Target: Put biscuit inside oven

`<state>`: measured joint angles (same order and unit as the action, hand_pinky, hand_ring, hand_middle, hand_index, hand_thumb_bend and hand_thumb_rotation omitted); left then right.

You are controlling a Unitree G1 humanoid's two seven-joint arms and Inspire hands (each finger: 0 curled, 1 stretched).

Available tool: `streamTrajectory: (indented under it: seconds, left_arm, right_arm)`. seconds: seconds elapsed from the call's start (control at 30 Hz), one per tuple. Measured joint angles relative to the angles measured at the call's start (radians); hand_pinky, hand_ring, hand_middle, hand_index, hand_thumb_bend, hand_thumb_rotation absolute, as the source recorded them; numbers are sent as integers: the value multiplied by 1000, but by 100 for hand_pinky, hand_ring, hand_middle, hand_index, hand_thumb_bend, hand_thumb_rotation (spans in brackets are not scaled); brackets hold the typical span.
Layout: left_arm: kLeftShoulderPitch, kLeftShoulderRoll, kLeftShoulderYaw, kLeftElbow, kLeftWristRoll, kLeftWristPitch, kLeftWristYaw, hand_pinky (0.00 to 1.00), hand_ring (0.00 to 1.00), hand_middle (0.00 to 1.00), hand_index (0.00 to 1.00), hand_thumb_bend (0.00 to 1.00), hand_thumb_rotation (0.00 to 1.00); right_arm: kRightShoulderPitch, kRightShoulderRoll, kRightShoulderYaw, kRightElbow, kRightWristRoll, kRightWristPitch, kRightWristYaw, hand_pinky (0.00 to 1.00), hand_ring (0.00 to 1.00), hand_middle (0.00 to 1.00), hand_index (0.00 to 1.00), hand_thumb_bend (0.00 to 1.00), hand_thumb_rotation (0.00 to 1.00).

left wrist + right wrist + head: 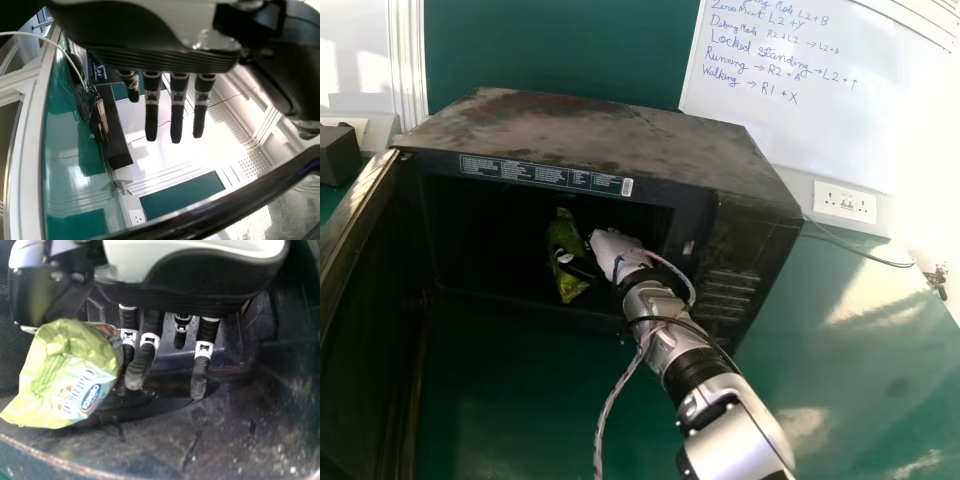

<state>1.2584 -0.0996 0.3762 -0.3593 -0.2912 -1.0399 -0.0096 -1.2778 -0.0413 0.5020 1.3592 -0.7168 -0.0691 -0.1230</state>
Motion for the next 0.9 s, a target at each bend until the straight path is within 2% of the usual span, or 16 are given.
streamTrajectory:
  seconds: [0.07,0.1,0.13,0.17,0.23,0.3,0.37,0.4,0.47,0.57,0.7,0.9]
  left_arm:
    - [12,2,-13,-2,-16,0,-10,73,71,75,79,68,62]
    - [21,2,-22,-4,-34,0,-19,72,72,75,79,68,61]
    - [28,3,-33,-6,-50,0,-23,72,73,76,80,68,61]
    - [32,3,-41,-8,-64,0,-30,73,74,77,80,68,61]
    - [33,5,-53,-8,-92,-4,-49,72,73,76,79,68,62]
    - [33,10,-70,-3,-128,-20,-79,68,71,74,79,68,61]
    - [34,17,-82,6,-160,-27,-109,64,70,73,79,68,63]
    - [37,17,-87,6,-168,-27,-117,62,70,73,79,68,63]
    - [51,11,-90,2,-168,-20,-126,66,72,75,80,69,65]
    - [64,6,-89,-16,-162,-2,-126,71,72,76,79,69,63]
    - [66,5,-87,-30,-153,12,-126,69,69,72,78,68,62]
    - [67,4,-74,-30,-115,21,-116,74,73,76,78,70,62]
  right_arm:
    - [1,0,-3,0,1,-3,-5,11,44,20,23,47,0]
    - [2,0,-4,0,1,-4,-6,12,44,23,35,48,0]
    - [2,0,-6,0,2,-4,-6,15,44,27,41,49,0]
    - [2,0,-7,0,4,-4,-6,21,43,38,46,50,0]
    - [2,0,-8,0,5,-4,-6,27,37,45,49,52,0]
    - [2,0,-8,0,5,-4,-6,36,44,49,49,52,0]
    - [2,0,-8,0,4,-5,-6,41,53,63,50,52,6]
    - [2,0,-7,1,4,-5,-6,43,56,67,59,70,12]
    - [2,0,-7,1,4,-6,-6,45,61,73,70,87,24]
    - [2,1,-9,1,7,-6,-6,50,69,78,77,92,32]
    - [2,1,-13,0,13,-7,-6,56,76,82,81,95,39]
    - [2,1,-14,0,20,-11,-8,59,78,84,83,100,44]
